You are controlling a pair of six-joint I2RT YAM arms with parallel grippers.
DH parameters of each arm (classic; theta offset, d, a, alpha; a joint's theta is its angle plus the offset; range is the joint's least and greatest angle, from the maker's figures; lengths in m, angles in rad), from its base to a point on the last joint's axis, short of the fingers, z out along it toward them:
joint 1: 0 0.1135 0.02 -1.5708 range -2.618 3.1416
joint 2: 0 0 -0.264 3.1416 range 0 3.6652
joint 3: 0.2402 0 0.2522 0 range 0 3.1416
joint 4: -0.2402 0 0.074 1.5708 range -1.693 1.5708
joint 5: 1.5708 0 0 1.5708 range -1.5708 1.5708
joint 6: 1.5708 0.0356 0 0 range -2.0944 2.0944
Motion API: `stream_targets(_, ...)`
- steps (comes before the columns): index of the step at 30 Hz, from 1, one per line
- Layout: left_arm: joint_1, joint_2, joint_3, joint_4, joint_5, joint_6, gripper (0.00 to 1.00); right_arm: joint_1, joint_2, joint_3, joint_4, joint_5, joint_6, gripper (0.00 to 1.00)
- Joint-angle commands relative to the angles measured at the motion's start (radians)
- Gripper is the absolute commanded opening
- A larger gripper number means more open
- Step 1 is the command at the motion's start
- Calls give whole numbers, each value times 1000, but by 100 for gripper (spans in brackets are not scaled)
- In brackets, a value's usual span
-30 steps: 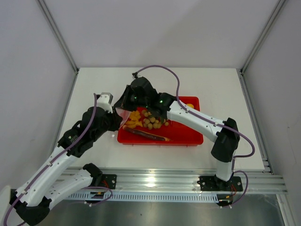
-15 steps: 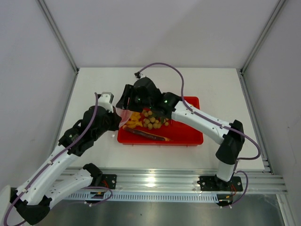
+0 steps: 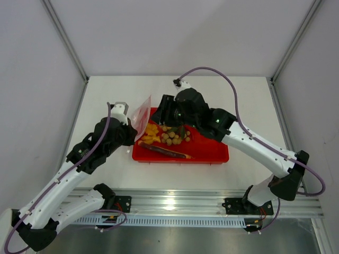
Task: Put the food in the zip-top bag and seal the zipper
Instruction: Open the zipper of the food storage bag.
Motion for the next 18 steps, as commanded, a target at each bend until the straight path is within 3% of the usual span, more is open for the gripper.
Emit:
stream_targets(1,-7,-3,49,23,14,-21,1,-5,54,-13,16,-10,-5,52)
stream_targets(12,-7,-35,37,25,48,-25,1,-24,244,55,73,-73,15,48)
stream_targets(15,-7,-35,35,31,49,-22,1,-18,254,66,65,-72,14,34)
stream_targets(16,-7,-38,23,33,49,-21,1,-15,249,64,65,-72,12,17)
stream_targets(18,-7,-40,21,40,52,-10,11,5,231,66,62,-41,11,0)
